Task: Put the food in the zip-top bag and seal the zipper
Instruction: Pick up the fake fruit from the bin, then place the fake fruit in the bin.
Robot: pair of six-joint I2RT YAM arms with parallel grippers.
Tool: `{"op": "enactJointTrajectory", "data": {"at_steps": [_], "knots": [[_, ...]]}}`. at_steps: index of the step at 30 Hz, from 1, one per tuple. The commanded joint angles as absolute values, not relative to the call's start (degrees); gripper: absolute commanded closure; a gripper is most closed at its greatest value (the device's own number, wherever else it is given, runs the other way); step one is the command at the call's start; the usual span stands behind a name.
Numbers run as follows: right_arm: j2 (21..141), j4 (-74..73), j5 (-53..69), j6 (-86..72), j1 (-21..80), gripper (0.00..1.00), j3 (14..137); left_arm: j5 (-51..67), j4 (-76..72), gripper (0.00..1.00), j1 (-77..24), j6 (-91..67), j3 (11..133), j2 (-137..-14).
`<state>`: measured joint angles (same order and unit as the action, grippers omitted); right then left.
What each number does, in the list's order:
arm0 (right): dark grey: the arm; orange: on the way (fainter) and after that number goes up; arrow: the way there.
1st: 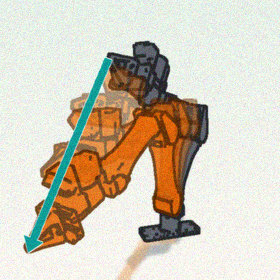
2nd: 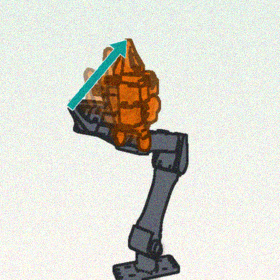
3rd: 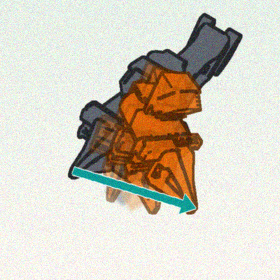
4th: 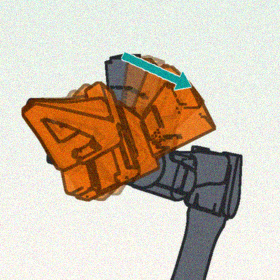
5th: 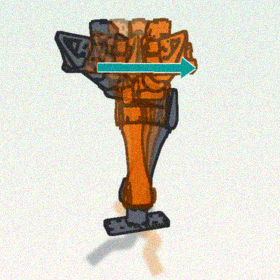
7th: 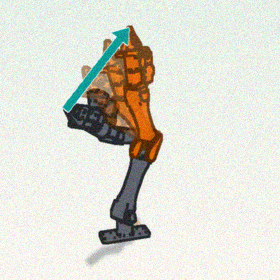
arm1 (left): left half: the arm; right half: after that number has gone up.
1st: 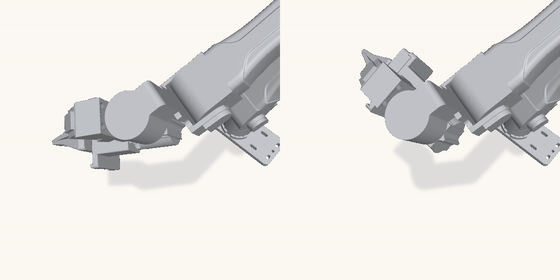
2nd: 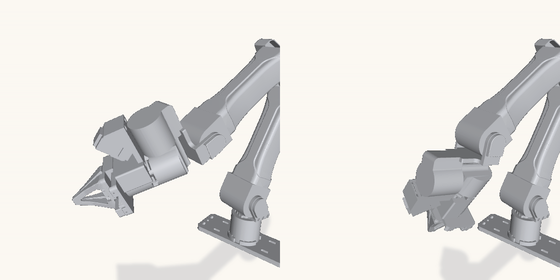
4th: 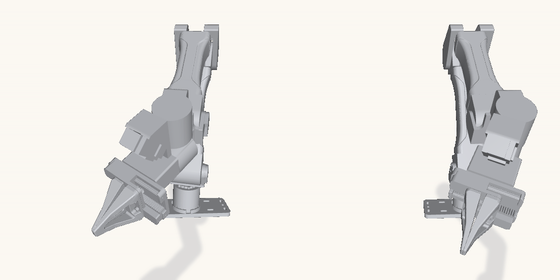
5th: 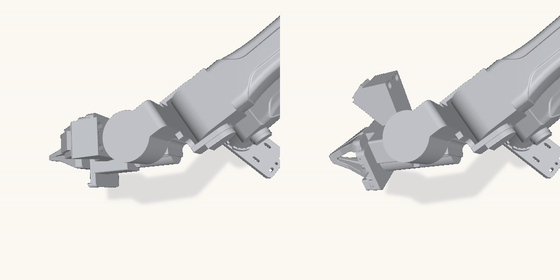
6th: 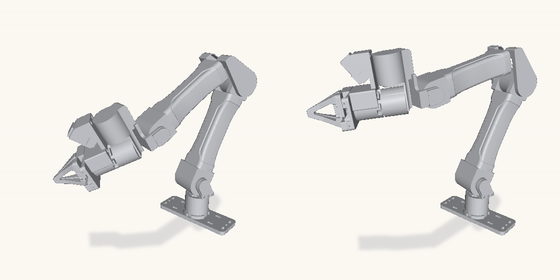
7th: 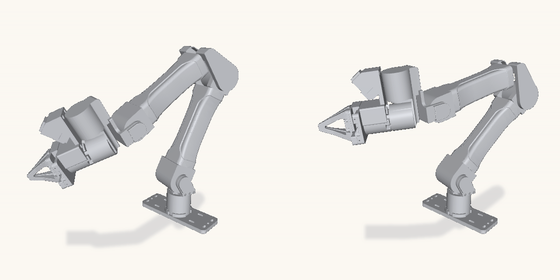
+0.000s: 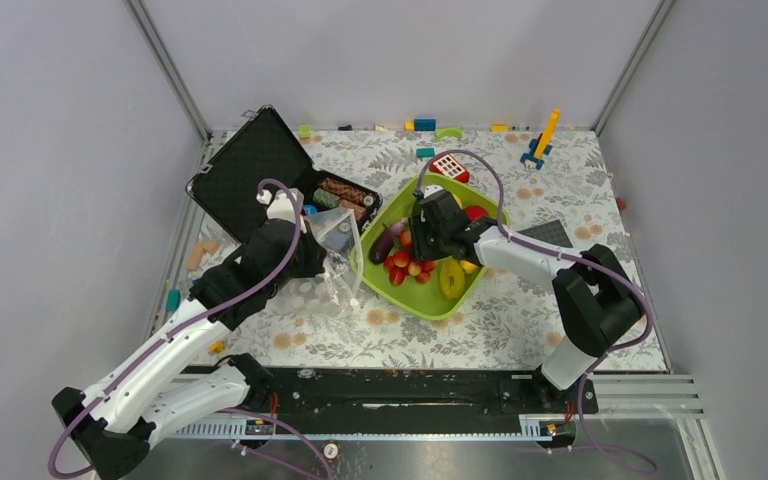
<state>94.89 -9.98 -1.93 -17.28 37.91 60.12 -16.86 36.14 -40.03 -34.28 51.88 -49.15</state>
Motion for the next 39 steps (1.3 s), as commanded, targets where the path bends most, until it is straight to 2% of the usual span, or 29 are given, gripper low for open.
{"op": "enactJointTrajectory", "data": {"at_steps": [1,3,8,14,21,34,39], "knots": [[92.7,-8.2,-1.8,-16.9,37.8,0.85,59.0,-15.4,32.7,1.0,-39.7,-33.3,52.1,-49.2],[90.4,-8.2,-2.0,-17.0,37.7,0.92,58.4,-15.0,32.8,1.0,-39.7,-33.4,52.2,-49.4],[82.5,-8.4,-3.7,-17.3,37.8,1.0,55.9,-14.9,32.8,1.0,-39.7,-33.9,52.1,-49.3],[72.1,-8.9,-4.4,-17.9,37.7,1.0,53.0,-14.5,32.5,1.0,-39.6,-34.1,52.2,-49.7],[63.2,-9.0,1.7,-16.6,37.7,1.0,53.5,-13.5,31.6,1.0,-39.6,-34.4,51.9,-50.2],[64.2,-1.8,26.2,-21.6,38.1,1.0,62.7,-10.3,29.9,1.0,-39.5,-35.4,51.7,-50.7],[66.7,2.6,29.3,-23.3,39.5,1.0,63.2,-6.7,28.4,1.0,-39.5,-35.4,51.3,-50.8]]}}
